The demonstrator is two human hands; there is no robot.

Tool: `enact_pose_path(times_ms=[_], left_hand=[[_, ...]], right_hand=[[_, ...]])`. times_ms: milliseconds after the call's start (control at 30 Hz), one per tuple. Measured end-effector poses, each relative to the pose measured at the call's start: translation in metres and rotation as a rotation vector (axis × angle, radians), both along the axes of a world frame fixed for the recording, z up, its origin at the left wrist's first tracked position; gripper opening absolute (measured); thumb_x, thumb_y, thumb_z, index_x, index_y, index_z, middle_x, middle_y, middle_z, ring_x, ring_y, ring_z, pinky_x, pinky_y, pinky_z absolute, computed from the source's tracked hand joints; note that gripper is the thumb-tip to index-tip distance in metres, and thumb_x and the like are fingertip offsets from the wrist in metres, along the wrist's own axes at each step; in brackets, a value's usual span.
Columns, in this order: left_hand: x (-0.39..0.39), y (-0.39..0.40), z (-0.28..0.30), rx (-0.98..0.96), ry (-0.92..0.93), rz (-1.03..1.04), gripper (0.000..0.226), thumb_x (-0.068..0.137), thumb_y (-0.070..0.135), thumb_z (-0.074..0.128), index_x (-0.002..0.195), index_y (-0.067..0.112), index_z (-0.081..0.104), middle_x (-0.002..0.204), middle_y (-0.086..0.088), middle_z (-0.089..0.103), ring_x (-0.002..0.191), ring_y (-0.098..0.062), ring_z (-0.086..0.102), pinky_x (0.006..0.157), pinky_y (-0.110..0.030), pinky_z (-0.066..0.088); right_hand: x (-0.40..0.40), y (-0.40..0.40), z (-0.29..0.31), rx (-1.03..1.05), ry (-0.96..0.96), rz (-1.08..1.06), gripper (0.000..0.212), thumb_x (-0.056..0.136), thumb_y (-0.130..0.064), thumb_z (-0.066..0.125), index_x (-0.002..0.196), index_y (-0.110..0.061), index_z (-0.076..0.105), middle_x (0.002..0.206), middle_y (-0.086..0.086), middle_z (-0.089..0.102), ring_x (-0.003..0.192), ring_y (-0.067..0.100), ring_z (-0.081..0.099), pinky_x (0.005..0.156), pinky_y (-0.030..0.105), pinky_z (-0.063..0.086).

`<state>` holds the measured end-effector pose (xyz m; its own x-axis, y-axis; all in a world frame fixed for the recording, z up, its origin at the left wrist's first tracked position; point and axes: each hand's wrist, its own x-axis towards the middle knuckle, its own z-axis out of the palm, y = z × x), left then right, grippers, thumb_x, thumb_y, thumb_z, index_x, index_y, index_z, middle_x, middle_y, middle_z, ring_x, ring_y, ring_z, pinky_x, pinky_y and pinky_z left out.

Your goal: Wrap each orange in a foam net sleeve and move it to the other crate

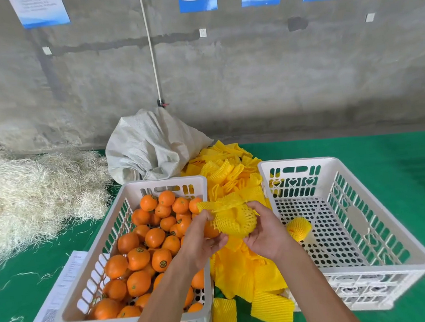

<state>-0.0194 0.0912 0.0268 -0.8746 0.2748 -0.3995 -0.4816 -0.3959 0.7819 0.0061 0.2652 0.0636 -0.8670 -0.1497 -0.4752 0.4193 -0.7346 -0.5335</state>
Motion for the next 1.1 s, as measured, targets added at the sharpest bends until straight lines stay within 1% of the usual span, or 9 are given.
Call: enact_pose_path(times_ms=[100, 200, 300, 433, 533, 633, 867, 1000, 1100], left_hand=[[0.006, -0.002, -0.001, 0.048, -0.050, -0.056, 0.044, 0.095, 0.034, 0.067, 0.138, 0.026, 0.062, 0.122, -0.012, 0.074, 0.077, -0.025, 0.069, 0.060, -0.031, 0.060], [0.012, -0.004, 0.004, 0.179, -0.110, -0.186, 0.067, 0.081, 0.029, 0.077, 0.144, 0.019, 0.056, 0.116, -0.015, 0.071, 0.075, -0.026, 0.067, 0.052, -0.028, 0.055], [0.016, -0.001, 0.012, 0.266, -0.080, -0.302, 0.087, 0.072, 0.041, 0.090, 0.147, 0.015, 0.055, 0.115, -0.019, 0.066, 0.080, -0.030, 0.063, 0.051, -0.028, 0.054], [0.022, 0.009, 0.013, 0.127, 0.009, -0.402, 0.092, 0.070, 0.077, 0.077, 0.146, 0.029, 0.058, 0.128, -0.016, 0.064, 0.090, -0.030, 0.063, 0.061, -0.031, 0.055], [0.027, 0.013, 0.010, 0.163, 0.010, -0.406, 0.098, 0.066, 0.083, 0.076, 0.146, 0.030, 0.057, 0.137, -0.018, 0.060, 0.096, -0.031, 0.061, 0.067, -0.036, 0.056], [0.027, 0.017, 0.009, 0.143, 0.039, -0.357, 0.090, 0.064, 0.075, 0.084, 0.141, 0.033, 0.063, 0.142, -0.016, 0.062, 0.100, -0.033, 0.060, 0.072, -0.038, 0.057], [0.023, 0.020, 0.007, 0.195, 0.095, -0.249, 0.082, 0.075, 0.040, 0.083, 0.145, 0.007, 0.056, 0.123, -0.019, 0.067, 0.092, -0.030, 0.066, 0.073, -0.031, 0.058], [0.024, 0.017, 0.007, 0.286, 0.116, -0.286, 0.071, 0.077, 0.037, 0.079, 0.142, 0.016, 0.060, 0.136, -0.013, 0.067, 0.105, -0.029, 0.067, 0.083, -0.036, 0.057], [0.026, 0.021, 0.007, 0.364, 0.129, -0.267, 0.088, 0.075, 0.036, 0.083, 0.152, 0.012, 0.049, 0.146, -0.014, 0.060, 0.119, -0.032, 0.062, 0.092, -0.040, 0.053]], right_hand=[[-0.001, 0.002, 0.004, -0.044, -0.027, 0.029, 0.032, 0.092, -0.029, 0.072, 0.115, -0.008, 0.072, 0.105, 0.014, 0.076, 0.085, 0.028, 0.075, 0.073, 0.037, 0.062], [-0.002, 0.003, 0.008, -0.068, 0.021, 0.048, 0.034, 0.095, -0.031, 0.068, 0.119, -0.006, 0.071, 0.110, 0.015, 0.075, 0.094, 0.027, 0.073, 0.086, 0.038, 0.059], [-0.002, 0.002, 0.011, -0.076, 0.096, 0.043, 0.033, 0.088, -0.032, 0.068, 0.106, -0.004, 0.076, 0.101, 0.014, 0.077, 0.084, 0.023, 0.077, 0.068, 0.035, 0.065], [-0.004, -0.004, 0.013, 0.201, 0.165, 0.016, 0.036, 0.095, -0.040, 0.067, 0.112, -0.010, 0.076, 0.113, 0.012, 0.077, 0.101, 0.024, 0.075, 0.084, 0.037, 0.060], [-0.005, -0.005, 0.011, 0.381, 0.198, -0.082, 0.037, 0.096, -0.042, 0.067, 0.108, -0.008, 0.075, 0.105, 0.011, 0.078, 0.095, 0.023, 0.077, 0.072, 0.033, 0.061], [-0.004, -0.002, 0.007, 0.417, 0.193, -0.143, 0.034, 0.097, -0.038, 0.067, 0.103, -0.005, 0.075, 0.101, 0.014, 0.079, 0.091, 0.025, 0.077, 0.066, 0.032, 0.062], [-0.008, 0.002, -0.002, 0.553, 0.156, -0.182, 0.046, 0.096, -0.039, 0.069, 0.106, 0.005, 0.072, 0.105, 0.024, 0.075, 0.099, 0.036, 0.073, 0.088, 0.056, 0.057], [-0.009, 0.008, -0.009, 0.499, 0.110, -0.188, 0.034, 0.093, -0.037, 0.073, 0.099, -0.004, 0.074, 0.103, 0.017, 0.077, 0.094, 0.033, 0.075, 0.079, 0.047, 0.061], [-0.007, 0.012, -0.015, 0.493, 0.114, -0.155, 0.035, 0.091, -0.037, 0.075, 0.094, -0.003, 0.074, 0.097, 0.017, 0.078, 0.083, 0.029, 0.077, 0.068, 0.039, 0.062]])
